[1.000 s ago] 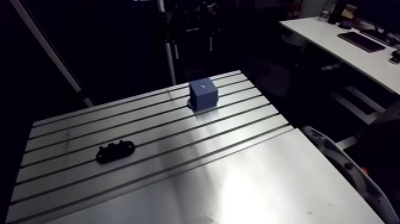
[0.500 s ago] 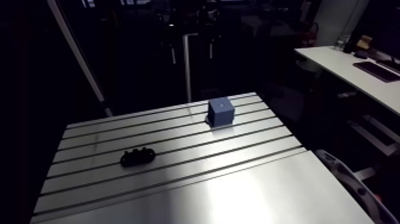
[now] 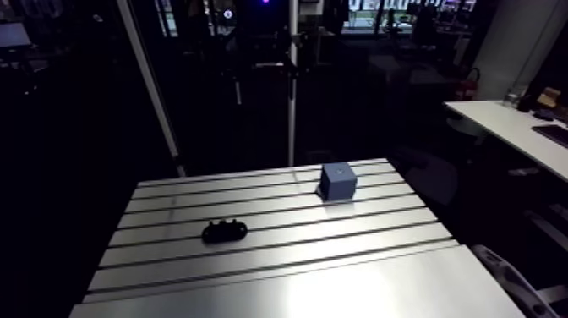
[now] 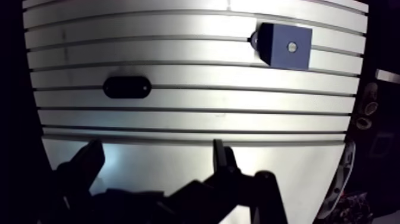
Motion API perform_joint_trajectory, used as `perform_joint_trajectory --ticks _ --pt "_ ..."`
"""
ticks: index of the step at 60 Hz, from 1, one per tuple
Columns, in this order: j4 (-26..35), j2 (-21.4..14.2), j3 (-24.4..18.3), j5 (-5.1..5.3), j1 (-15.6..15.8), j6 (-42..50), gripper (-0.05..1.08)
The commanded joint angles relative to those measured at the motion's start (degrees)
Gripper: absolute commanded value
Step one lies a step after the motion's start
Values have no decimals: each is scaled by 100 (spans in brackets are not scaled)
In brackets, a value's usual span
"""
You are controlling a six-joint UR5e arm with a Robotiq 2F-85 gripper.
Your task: Pick up the M10 bolt and insert it into the hex recess until seated.
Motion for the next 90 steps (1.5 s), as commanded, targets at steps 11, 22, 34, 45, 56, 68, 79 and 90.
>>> perform_joint_trajectory --ticks 11,22,34,45,56,68,79,90 --pt "137 -567 199 126 702 53 1" --pt "81 -690 192 135 715 23 1" --pt "-79 -761 15 84 679 31 1" --pt "263 -762 -65 -84 714 40 1" --pt "261 -771 13 -85 713 49 1" --pt "251 -764 15 -85 714 58 1" --pt "242 -737 57 -75 723 92 1" --pt "234 -692 85 -76 730 100 1"
